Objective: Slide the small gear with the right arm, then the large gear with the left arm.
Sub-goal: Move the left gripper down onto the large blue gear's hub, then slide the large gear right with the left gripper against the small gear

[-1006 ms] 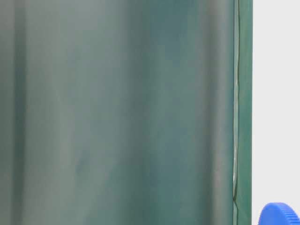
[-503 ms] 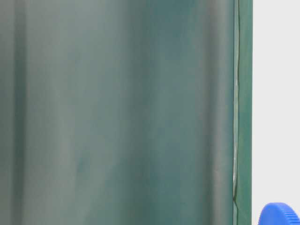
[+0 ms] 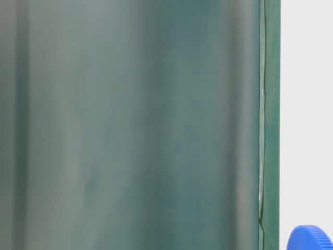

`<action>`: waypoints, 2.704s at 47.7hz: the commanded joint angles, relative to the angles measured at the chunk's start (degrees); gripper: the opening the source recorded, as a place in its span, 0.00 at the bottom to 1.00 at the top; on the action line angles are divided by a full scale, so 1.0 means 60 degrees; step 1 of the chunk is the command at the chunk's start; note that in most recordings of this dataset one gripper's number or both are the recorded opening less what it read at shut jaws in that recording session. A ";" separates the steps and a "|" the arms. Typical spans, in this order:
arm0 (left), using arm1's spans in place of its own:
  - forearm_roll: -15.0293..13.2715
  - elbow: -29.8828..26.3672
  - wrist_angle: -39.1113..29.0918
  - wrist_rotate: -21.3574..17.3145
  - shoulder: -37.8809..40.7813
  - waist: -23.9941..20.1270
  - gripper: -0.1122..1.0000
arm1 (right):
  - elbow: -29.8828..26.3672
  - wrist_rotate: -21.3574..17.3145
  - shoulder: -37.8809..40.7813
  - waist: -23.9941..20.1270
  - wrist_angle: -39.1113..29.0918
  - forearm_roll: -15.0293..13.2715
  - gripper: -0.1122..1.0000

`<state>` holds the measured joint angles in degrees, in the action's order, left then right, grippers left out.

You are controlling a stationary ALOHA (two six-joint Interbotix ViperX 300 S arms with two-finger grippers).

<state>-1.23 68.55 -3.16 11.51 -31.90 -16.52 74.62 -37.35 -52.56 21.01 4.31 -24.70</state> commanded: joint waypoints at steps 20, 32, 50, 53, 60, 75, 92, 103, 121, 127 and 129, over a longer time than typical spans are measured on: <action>0.0015 -0.0322 0.0103 -0.0073 0.1113 -0.0527 0.10 | -0.0059 -0.0029 0.0015 -0.0029 0.0088 0.0000 0.55; 0.0015 -0.0381 0.0322 -0.0073 0.1318 -0.0630 0.10 | 0.0000 -0.0029 0.0015 -0.0044 0.0088 0.0000 0.55; 0.0015 -0.0439 0.0381 -0.0059 0.1729 -0.0645 0.10 | 0.0044 -0.0029 0.0015 -0.0029 0.0088 0.0000 0.55; 0.0015 -0.0469 0.0410 -0.0059 0.1816 -0.0645 0.10 | 0.0044 -0.0029 0.0015 -0.0029 0.0088 0.0000 0.55; 0.0029 -0.0498 0.0557 -0.0059 0.2095 -0.0645 0.10 | 0.0059 -0.0029 0.0015 -0.0029 0.0088 0.0000 0.55; 0.0015 -0.0527 0.0615 -0.0029 0.2476 -0.0645 0.10 | 0.0088 -0.0029 -0.0044 -0.0029 0.0088 0.0015 0.55; 0.0015 -0.0674 0.0791 0.0015 0.2783 -0.0571 0.10 | 0.0088 -0.0029 -0.0029 -0.0029 0.0073 0.0015 0.55; 0.0015 -0.2241 0.1392 0.0000 0.4468 -0.0278 0.10 | 0.0088 -0.0029 -0.0044 -0.0044 0.0088 0.0015 0.55; 0.0015 -0.7002 0.0732 -0.0059 0.8379 0.0366 0.10 | 0.0366 -0.0029 -0.0439 -0.0029 0.0220 0.0015 0.55; 0.0015 -0.8584 0.0278 -0.0073 0.9141 0.0601 0.10 | 0.0527 -0.0029 -0.0718 -0.0029 0.0249 0.0015 0.55; 0.0029 -0.8979 0.0059 -0.0088 0.9316 0.0659 0.10 | 0.0586 -0.0029 -0.0806 -0.0029 0.0264 0.0015 0.55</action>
<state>-1.23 18.72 -0.18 11.07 22.41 -13.89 78.31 -37.44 -56.78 20.83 5.19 -24.70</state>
